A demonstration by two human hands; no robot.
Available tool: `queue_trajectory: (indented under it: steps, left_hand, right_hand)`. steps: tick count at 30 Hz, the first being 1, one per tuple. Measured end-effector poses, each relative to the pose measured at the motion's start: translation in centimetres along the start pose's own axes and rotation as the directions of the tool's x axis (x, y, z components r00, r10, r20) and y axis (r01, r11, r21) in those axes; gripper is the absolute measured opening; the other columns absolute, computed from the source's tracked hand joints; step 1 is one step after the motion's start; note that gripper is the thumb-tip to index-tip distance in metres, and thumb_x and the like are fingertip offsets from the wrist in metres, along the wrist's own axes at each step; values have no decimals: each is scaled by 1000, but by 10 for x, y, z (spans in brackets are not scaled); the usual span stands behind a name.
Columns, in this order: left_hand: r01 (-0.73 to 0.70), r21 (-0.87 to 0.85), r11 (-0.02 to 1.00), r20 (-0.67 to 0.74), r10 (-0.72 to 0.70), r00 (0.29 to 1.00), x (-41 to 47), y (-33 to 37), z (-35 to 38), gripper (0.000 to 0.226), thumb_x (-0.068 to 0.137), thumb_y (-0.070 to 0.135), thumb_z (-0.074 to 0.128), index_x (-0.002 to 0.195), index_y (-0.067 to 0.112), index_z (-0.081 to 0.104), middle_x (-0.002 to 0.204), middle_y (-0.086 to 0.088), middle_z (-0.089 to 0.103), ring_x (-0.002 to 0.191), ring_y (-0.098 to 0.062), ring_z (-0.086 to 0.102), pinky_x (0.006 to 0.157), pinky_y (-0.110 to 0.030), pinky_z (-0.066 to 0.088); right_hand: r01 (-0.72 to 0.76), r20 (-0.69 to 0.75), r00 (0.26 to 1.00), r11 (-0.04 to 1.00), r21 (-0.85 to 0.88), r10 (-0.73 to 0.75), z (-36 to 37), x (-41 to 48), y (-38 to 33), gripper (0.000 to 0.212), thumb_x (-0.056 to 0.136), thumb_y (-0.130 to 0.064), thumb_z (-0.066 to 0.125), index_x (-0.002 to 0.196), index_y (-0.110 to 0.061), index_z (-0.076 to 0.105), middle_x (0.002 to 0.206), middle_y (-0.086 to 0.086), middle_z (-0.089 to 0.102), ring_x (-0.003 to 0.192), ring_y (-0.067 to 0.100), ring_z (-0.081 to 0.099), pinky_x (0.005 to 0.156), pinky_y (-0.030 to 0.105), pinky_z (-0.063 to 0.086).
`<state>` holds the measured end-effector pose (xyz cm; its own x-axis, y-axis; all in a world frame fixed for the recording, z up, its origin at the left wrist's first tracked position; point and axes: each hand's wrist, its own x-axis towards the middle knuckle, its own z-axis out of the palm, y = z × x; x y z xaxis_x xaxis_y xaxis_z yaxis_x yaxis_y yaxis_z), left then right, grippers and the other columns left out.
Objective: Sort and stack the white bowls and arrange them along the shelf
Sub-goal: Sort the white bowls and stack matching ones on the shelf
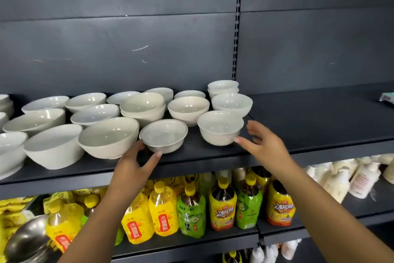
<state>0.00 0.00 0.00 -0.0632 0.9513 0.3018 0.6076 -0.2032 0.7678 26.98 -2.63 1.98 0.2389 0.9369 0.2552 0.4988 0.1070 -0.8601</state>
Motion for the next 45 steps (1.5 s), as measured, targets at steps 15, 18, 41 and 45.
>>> queue_trajectory:
  steps: [15, 18, 41, 45]
  left_hand:
    - [124, 78, 989, -60, -119, 991, 29, 2, 33, 92, 75, 53, 66, 145, 13, 20, 148, -8, 35, 136, -31, 30, 112, -48, 23]
    - [155, 71, 985, -51, -151, 987, 35, 3, 35, 96, 71, 56, 67, 143, 12, 21, 146, -9, 36, 135, -31, 32, 111, -48, 25]
    - [14, -294, 956, -105, -47, 993, 13, 9, 27, 106, 63, 27, 83, 146, 13, 19, 144, 3, 36, 132, -10, 33, 97, -12, 24]
    - [-7, -484, 875, -69, -30, 997, 2, 19, 19, 69, 69, 10, 78, 127, 24, 42, 111, 20, 51, 94, 14, 53, 78, -1, 39]
  right_hand:
    - [-104, 30, 994, 993, 57, 102, 41, 42, 0, 105, 70, -32, 78, 146, -16, 7, 144, 1, 34, 132, 18, 33, 100, 27, 32]
    - [-114, 13, 994, 993, 42, 113, 38, 41, 2, 106, 71, -32, 78, 147, -16, 5, 145, 0, 34, 133, 18, 33, 98, 25, 32]
    - [331, -126, 932, 940, -79, -339, 39, 0, -16, 78, 78, -28, 69, 143, -15, 28, 142, -16, 25, 131, -6, 20, 103, 4, 16]
    - [406, 164, 894, 909, 93, -416, 54, -4, -29, 55, 76, -24, 70, 125, -34, 45, 132, -22, 30, 120, -18, 23, 97, -5, 18]
